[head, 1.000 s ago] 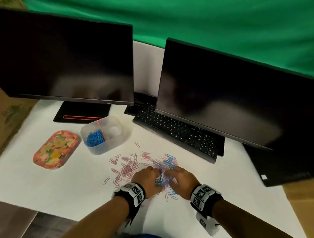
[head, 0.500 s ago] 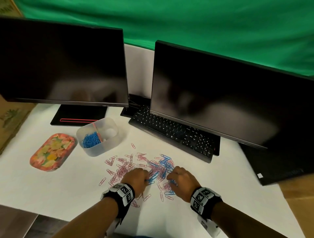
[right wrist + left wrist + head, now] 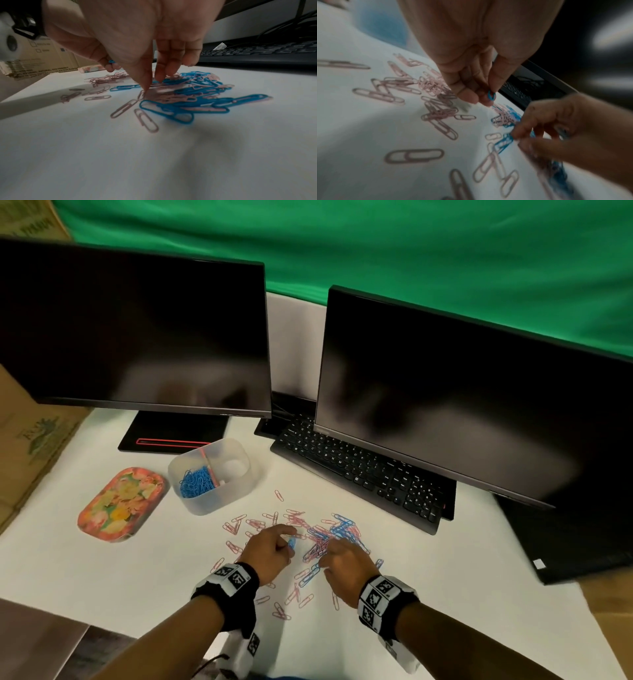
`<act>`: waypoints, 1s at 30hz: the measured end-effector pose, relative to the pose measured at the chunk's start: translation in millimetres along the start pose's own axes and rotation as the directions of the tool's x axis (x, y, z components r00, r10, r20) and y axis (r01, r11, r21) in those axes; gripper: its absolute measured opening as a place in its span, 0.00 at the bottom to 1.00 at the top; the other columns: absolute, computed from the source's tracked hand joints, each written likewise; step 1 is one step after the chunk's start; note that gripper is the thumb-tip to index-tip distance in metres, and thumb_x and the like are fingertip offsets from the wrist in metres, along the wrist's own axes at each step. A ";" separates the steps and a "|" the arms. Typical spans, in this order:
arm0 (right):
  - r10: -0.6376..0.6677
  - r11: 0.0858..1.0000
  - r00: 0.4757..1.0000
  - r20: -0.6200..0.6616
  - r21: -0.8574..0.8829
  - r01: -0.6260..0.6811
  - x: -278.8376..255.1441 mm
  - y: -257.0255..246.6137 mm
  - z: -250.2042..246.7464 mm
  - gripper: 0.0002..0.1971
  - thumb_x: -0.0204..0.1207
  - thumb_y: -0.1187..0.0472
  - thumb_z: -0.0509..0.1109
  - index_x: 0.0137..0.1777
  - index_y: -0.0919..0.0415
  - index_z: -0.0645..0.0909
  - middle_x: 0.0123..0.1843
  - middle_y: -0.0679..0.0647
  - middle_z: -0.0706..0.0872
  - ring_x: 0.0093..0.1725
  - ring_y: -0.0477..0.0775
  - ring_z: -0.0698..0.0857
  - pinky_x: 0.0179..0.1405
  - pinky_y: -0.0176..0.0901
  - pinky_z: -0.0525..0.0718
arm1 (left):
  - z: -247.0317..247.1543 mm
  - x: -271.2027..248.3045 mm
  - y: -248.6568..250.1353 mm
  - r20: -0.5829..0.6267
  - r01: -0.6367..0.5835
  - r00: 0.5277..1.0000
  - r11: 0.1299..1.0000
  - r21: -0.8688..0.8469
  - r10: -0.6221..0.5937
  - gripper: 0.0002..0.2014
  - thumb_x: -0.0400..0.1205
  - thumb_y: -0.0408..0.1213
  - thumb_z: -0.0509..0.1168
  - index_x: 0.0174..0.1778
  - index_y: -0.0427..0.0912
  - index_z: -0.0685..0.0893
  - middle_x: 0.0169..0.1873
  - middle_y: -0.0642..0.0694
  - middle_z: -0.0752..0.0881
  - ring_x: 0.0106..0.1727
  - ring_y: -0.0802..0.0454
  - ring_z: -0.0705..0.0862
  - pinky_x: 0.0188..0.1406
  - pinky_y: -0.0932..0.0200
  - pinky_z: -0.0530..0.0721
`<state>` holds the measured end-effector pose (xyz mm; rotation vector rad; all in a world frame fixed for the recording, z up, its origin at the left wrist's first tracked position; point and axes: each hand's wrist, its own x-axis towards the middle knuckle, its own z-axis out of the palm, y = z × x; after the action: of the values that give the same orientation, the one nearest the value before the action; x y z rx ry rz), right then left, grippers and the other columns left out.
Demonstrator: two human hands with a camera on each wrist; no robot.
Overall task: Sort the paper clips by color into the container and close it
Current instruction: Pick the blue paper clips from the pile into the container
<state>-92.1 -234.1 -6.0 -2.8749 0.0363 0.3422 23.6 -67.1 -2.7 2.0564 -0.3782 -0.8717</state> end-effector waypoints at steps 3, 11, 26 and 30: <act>-0.059 0.998 0.998 -0.008 0.032 0.059 -2.3 -1.0 0.1 0.05 0.61 0.64 0.78 0.36 0.54 0.90 0.36 0.51 0.86 0.39 0.57 0.86 0.38 0.47 0.89 | -2.3 1.4 4.4 0.055 0.139 0.990 0.942 -0.306 -0.128 0.13 0.79 0.20 0.59 0.54 0.36 0.83 0.37 0.36 0.86 0.32 0.47 0.84 0.35 0.57 0.81; 0.017 0.998 0.996 0.086 -0.057 -0.013 1.2 -10.8 -4.3 0.04 0.63 0.65 0.77 0.38 0.59 0.89 0.41 0.55 0.87 0.44 0.58 0.86 0.43 0.46 0.86 | 3.1 -7.8 18.0 0.057 0.055 0.997 0.997 0.049 -0.057 0.03 0.75 0.33 0.68 0.38 0.45 0.83 0.31 0.51 0.82 0.32 0.54 0.80 0.33 0.63 0.76; 0.064 0.985 0.994 0.092 0.153 -0.077 0.1 -12.2 -10.7 0.20 0.74 0.76 0.60 0.64 0.62 0.79 0.63 0.60 0.82 0.63 0.61 0.79 0.62 0.46 0.77 | 30.6 -9.5 9.1 0.144 -0.265 0.964 0.738 0.621 0.225 0.06 0.79 0.40 0.61 0.46 0.49 0.83 0.46 0.48 0.81 0.50 0.44 0.83 0.44 0.58 0.77; 0.080 0.986 0.994 0.071 0.141 -0.089 -1.0 -8.2 -8.7 0.15 0.80 0.68 0.60 0.65 0.62 0.78 0.65 0.58 0.78 0.67 0.58 0.75 0.65 0.42 0.72 | 15.6 -5.7 8.4 0.088 -0.232 0.971 0.801 0.551 0.221 0.08 0.78 0.34 0.61 0.41 0.48 0.85 0.40 0.50 0.83 0.46 0.47 0.83 0.40 0.61 0.74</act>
<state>-90.6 -228.3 4.4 -2.7233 0.1650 0.4309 9.1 -78.3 0.4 2.4624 -0.9696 -0.6808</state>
